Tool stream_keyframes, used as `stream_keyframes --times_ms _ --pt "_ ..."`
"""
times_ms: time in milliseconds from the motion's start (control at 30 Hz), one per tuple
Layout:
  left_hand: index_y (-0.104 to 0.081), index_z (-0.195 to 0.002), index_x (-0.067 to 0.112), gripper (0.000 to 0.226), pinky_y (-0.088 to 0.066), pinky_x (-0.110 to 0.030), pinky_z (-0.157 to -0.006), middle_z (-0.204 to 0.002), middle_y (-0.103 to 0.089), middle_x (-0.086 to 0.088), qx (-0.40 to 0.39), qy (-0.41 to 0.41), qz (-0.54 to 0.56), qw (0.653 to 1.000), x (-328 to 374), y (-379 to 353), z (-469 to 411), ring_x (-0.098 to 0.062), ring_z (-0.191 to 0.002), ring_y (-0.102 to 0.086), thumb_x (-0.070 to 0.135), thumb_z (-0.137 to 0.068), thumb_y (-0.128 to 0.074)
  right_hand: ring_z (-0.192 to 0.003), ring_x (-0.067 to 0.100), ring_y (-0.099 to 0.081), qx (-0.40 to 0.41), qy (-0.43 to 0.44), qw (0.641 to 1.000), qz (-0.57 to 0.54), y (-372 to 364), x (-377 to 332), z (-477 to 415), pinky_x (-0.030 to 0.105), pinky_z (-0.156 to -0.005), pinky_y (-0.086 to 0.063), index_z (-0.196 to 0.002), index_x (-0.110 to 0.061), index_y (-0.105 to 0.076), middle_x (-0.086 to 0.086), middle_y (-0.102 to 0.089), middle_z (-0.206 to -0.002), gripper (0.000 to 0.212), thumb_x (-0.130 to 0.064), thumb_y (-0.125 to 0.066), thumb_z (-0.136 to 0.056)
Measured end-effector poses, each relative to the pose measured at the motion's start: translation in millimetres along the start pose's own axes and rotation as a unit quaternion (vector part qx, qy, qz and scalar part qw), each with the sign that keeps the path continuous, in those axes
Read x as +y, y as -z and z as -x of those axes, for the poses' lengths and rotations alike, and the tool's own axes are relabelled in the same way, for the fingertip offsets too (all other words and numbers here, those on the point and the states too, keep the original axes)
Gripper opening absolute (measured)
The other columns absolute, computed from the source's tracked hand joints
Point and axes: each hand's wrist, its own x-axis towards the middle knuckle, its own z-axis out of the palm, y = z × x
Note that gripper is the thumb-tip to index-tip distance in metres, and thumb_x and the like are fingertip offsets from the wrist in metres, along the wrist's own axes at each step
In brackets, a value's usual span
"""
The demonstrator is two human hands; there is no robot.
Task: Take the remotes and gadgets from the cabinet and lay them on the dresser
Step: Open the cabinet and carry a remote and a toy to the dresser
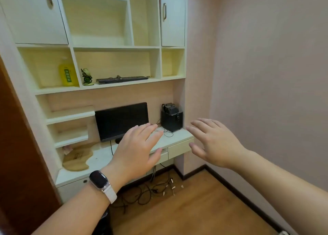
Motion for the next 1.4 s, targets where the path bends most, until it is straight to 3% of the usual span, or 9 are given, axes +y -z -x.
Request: stream_keyframes --times_ms 333,700,967,1400 --pt "-0.056 -0.133 0.022 0.05 -0.029 -0.033 -0.108 -0.136 -0.057 0.001 -0.004 -0.012 0.035 0.999 2 -57 -42 -0.018 -0.129 -0.047 0.047 -0.09 -0.047 -0.127 0.023 -0.053 0.005 -0.007 1.0 -0.003 -50 40 -6 0.04 -0.107 -0.039 -0.133 -0.021 -0.057 0.002 -0.061 -0.133 0.052 -0.051 -0.041 -0.094" --pt "-0.059 -0.132 0.022 0.051 -0.033 -0.037 -0.107 -0.135 -0.059 -0.001 -0.048 0.003 -0.03 0.998 35 -127 -158 -0.021 -0.127 -0.052 0.049 -0.091 -0.042 -0.129 0.024 -0.051 -0.018 0.001 1.0 -0.025 -119 174 -49 0.041 -0.108 -0.037 -0.135 -0.022 -0.055 0.003 -0.058 -0.137 0.055 -0.054 -0.041 -0.093" --pt "-0.061 -0.13 0.02 0.048 -0.035 -0.039 -0.108 -0.133 -0.06 -0.003 -0.01 0.009 -0.068 0.998 49 -160 -238 -0.023 -0.127 -0.051 0.045 -0.091 -0.05 -0.126 0.026 -0.053 0.043 0.045 0.997 -0.035 -141 258 -90 0.043 -0.105 -0.041 -0.132 -0.019 -0.058 0.005 -0.06 -0.134 0.053 -0.051 -0.044 -0.092" --pt "-0.063 -0.126 0.018 0.045 -0.042 -0.044 -0.104 -0.132 -0.061 -0.005 0.011 0.038 -0.075 0.996 -20 -214 -285 -0.028 -0.126 -0.053 0.041 -0.089 -0.055 -0.121 0.029 -0.056 0.078 0.076 0.992 -0.064 -204 283 -186 0.043 -0.101 -0.043 -0.126 -0.016 -0.064 0.007 -0.063 -0.129 0.054 -0.049 -0.043 -0.089"
